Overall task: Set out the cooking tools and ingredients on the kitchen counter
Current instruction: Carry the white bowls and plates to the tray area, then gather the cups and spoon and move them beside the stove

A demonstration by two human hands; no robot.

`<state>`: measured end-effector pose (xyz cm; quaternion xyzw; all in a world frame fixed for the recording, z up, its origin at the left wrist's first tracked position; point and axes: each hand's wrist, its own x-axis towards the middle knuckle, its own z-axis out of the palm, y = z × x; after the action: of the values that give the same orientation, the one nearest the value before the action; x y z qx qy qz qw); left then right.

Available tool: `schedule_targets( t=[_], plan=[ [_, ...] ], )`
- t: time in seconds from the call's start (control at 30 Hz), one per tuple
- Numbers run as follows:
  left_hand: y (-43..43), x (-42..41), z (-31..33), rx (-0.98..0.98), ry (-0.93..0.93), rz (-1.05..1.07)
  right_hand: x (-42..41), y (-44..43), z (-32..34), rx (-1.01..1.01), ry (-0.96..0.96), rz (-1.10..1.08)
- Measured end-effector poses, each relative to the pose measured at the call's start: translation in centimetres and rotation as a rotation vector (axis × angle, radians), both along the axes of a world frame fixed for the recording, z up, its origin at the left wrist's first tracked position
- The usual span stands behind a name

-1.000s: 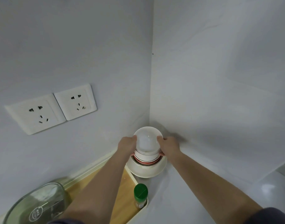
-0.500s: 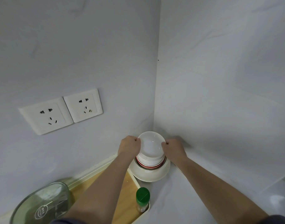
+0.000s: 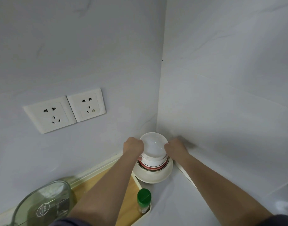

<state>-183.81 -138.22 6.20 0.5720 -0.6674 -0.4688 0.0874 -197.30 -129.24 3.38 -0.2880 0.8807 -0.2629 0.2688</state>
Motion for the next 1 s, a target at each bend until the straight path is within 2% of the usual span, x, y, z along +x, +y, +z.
schedule_targets(
  t=[0.13, 0.23, 0.33, 0.43, 0.7, 0.83, 1.0],
  plan=[
    [0.8, 0.8, -0.8, -0.046, 0.075, 0.030, 0.8, 0.7, -0.1, -0.029, 0.055, -0.023],
    [1.6, 1.1, -0.8, -0.071, 0.088, -0.046, 1.5, 1.1, 0.4, -0.018, 0.067, 0.011],
    [2.9, 2.5, -0.3, -0.132, 0.088, -0.091, 3.3, 2.5, 1.8, 0.007, 0.161, 0.004],
    [4.6, 5.2, 0.9, -0.234, 0.174, -0.082, 6.1, 4.1, 3.4, -0.080, 0.213, -0.030],
    [12.1, 18.7, 3.6, -0.356, 0.416, 0.007, 18.1, 9.5, 6.8, -0.575, -0.070, -0.062],
    [17.0, 27.6, 4.9, -0.337, 0.458, 0.110, 26.3, 13.1, 7.5, -0.651, -0.233, 0.006],
    [23.1, 38.3, 6.1, -0.390, 0.487, 0.257, 36.2, 18.3, 9.0, -0.662, -0.310, 0.194]
  ],
)
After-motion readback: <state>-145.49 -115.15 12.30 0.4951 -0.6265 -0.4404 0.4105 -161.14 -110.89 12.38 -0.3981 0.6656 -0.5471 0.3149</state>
